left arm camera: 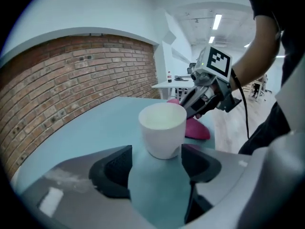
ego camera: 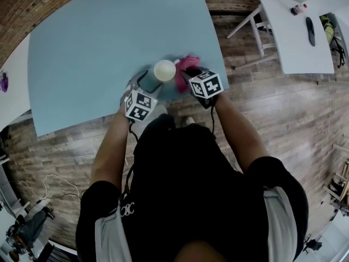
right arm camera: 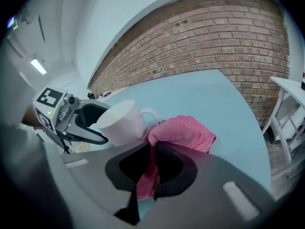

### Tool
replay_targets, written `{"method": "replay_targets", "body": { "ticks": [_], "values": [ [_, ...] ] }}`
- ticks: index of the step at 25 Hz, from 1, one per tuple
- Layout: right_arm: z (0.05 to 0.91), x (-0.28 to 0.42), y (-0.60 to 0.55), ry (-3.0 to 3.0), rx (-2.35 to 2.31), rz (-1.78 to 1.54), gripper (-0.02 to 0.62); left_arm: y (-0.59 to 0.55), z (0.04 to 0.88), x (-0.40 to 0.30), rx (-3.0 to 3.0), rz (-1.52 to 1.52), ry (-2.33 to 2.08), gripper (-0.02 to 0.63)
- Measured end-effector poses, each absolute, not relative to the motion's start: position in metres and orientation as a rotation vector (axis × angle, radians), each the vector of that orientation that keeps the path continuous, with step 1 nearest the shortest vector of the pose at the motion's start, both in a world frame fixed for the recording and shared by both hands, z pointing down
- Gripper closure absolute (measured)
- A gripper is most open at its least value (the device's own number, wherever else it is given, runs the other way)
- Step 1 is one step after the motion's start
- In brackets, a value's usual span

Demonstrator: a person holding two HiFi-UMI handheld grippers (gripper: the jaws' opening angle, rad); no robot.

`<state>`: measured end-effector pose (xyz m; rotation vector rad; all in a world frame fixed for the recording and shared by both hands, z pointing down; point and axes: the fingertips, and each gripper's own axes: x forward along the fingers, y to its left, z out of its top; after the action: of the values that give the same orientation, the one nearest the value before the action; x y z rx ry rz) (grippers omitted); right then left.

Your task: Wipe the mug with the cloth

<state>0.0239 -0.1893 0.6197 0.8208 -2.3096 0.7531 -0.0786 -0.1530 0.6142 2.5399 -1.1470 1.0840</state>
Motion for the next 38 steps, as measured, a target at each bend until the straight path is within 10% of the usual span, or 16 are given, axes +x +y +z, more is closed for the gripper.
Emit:
{"method": "replay_targets", "body": {
  "ticks": [8,38],
  "values": [
    [0.621,0.018,-0.187,-2.312,0.806,0.784,0.557,-0.172,0.611,-0.068,2.748,1.27,-0.703,0.202],
    [0.583,0.008,-0.167,-2.483,0.607,0.709,0.557,-0.161,0.614,-0.05,2.679,1.248,-0.727,0.285]
  ]
}}
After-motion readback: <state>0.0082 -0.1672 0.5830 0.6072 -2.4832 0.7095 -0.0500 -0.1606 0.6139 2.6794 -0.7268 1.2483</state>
